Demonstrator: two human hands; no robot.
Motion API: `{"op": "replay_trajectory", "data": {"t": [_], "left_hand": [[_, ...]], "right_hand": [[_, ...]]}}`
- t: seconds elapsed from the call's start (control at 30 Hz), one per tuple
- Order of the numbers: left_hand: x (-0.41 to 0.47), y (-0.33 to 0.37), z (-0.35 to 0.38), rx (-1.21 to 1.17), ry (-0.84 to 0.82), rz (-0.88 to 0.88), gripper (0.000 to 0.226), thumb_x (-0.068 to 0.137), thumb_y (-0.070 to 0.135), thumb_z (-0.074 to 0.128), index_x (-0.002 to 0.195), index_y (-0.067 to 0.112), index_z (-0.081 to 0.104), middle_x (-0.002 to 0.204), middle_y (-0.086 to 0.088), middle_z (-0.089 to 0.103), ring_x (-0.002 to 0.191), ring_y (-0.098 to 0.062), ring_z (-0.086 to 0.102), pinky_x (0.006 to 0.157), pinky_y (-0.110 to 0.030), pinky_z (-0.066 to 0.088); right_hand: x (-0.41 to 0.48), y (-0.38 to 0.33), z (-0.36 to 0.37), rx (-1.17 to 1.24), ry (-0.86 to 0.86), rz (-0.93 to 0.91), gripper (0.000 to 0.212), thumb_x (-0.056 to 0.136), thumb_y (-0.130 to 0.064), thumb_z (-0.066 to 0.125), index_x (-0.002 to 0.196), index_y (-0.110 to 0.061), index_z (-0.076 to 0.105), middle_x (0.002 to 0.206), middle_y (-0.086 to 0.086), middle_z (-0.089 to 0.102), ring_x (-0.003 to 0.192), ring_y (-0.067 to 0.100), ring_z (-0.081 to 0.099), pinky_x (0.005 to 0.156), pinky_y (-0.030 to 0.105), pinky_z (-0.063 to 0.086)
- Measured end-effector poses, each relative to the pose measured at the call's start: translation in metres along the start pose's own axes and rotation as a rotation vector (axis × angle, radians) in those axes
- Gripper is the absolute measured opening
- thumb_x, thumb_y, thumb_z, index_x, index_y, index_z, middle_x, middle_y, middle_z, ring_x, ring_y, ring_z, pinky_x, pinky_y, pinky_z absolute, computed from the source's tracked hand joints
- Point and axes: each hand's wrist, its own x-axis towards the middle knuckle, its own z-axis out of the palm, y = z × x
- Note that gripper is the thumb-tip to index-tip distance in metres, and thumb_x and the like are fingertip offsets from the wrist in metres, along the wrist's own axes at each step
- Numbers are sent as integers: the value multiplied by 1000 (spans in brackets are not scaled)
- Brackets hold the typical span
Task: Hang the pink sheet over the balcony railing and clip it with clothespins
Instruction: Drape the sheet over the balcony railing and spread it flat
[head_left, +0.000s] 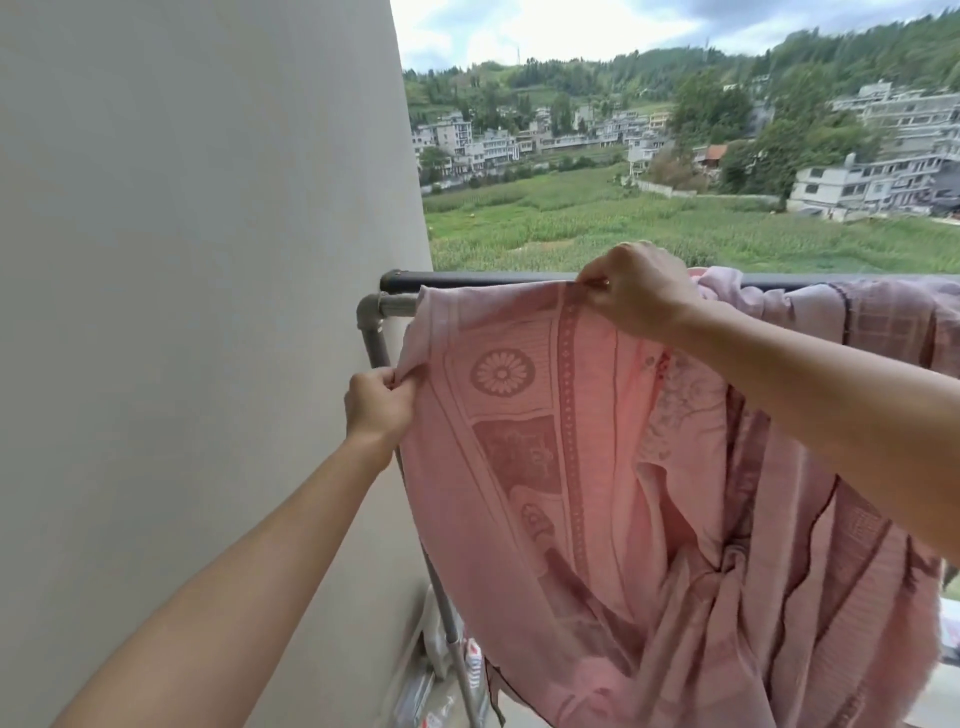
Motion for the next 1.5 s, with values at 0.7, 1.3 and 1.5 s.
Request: {"op": "replay_trajectory", "data": {"t": [0.7, 1.3, 1.5], "left_hand": [[55, 91, 17, 678, 200, 501, 17, 92, 21, 49, 101, 10, 59, 101, -15, 67, 97, -37, 61, 79, -42, 47], [-30, -34, 48, -83, -189, -188, 46, 63, 39, 71, 80, -3, 62, 73, -6, 57, 69, -21, 54, 61, -33, 43], [-41, 12, 14, -360, -328, -186, 16, 85, 9, 53, 93, 3, 66, 80, -11, 63, 74, -26, 61, 69, -36, 52]], "right_hand": [[23, 49, 9, -334, -51, 305, 22, 90, -38, 64, 103, -22, 72, 92, -1, 72, 79, 20, 66, 69, 29, 52], [-24, 3, 27, 340, 316, 117, 20, 94, -22, 61, 91, -7, 74, 77, 6, 71, 68, 26, 64, 63, 37, 56], [-26, 16, 11, 332, 362, 214, 25, 95, -28, 60, 92, -6, 73, 82, 13, 72, 69, 25, 61, 62, 34, 54]]}}
